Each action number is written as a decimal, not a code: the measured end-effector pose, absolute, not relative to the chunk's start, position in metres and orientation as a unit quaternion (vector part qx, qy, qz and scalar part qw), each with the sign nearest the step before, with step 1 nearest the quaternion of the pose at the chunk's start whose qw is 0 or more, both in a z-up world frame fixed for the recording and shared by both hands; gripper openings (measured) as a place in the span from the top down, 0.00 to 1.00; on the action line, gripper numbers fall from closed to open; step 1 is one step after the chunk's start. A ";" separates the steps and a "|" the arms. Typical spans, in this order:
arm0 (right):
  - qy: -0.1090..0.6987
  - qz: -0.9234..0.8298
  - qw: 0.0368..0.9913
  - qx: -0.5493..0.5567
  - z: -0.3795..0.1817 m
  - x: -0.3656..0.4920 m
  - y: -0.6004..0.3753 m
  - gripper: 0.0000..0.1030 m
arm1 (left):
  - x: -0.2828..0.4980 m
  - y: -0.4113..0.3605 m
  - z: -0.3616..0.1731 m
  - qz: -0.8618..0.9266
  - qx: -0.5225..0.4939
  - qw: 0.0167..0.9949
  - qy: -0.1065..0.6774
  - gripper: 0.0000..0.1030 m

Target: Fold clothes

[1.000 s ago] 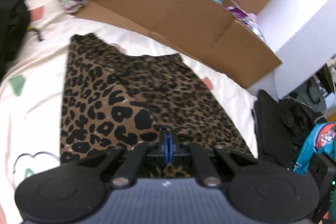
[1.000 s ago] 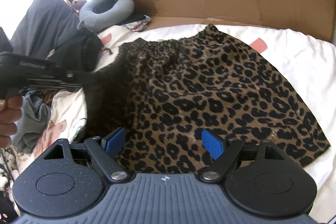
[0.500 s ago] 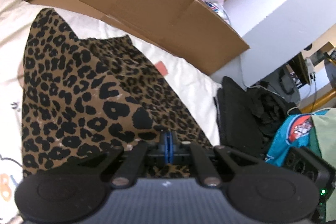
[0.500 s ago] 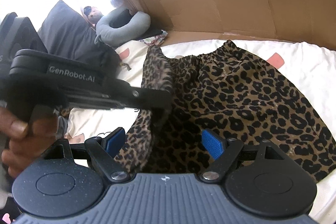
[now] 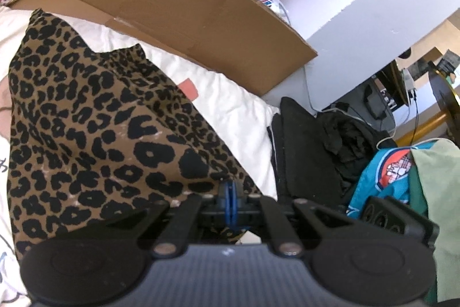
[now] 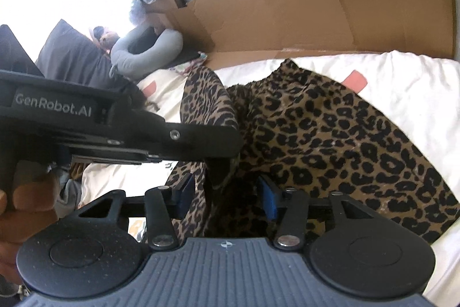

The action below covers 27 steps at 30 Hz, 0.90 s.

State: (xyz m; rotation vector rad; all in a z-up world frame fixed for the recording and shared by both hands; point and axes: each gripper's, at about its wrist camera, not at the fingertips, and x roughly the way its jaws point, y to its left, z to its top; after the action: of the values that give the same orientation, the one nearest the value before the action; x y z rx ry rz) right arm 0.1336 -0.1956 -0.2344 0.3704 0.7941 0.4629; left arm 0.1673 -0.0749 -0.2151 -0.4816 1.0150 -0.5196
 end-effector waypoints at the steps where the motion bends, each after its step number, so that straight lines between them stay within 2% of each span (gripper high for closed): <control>1: 0.379 0.223 0.880 0.178 -0.234 0.134 -0.196 0.55 | 0.168 -0.077 -0.215 -0.245 -0.226 0.813 0.477 0.98; 3: 0.375 0.225 0.882 0.176 -0.233 0.134 -0.197 0.68 | 0.168 -0.081 -0.216 -0.247 -0.224 0.811 0.480 0.98; 4: 0.373 0.223 0.883 0.176 -0.233 0.134 -0.198 0.83 | 0.168 -0.083 -0.215 -0.249 -0.223 0.811 0.481 0.98; 5: 0.372 0.221 0.884 0.176 -0.233 0.134 -0.200 0.93 | 0.168 -0.085 -0.215 -0.250 -0.221 0.811 0.480 0.98; 7: 0.372 0.215 0.886 0.176 -0.232 0.134 -0.204 0.97 | 0.169 -0.087 -0.214 -0.253 -0.219 0.813 0.476 0.98; 10: 0.371 0.206 0.888 0.176 -0.232 0.134 -0.210 0.98 | 0.170 -0.085 -0.212 -0.261 -0.228 0.807 0.478 0.92; 12: 0.371 0.200 0.890 0.176 -0.231 0.133 -0.215 0.98 | 0.166 -0.078 -0.208 -0.258 -0.219 0.814 0.471 0.78; 14: 0.368 0.194 0.892 0.177 -0.230 0.133 -0.220 0.98 | 0.163 -0.067 -0.204 -0.249 -0.213 0.823 0.464 0.70; 27: 0.373 0.119 0.897 0.206 -0.244 0.139 -0.273 0.98 | 0.153 -0.004 -0.245 -0.138 -0.215 0.813 0.524 0.65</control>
State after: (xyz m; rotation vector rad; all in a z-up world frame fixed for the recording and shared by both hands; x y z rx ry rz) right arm 0.1390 -0.2733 -0.2437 0.4277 0.7735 0.2471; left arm 0.1532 -0.0044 -0.2446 -0.4591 1.1178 -0.2951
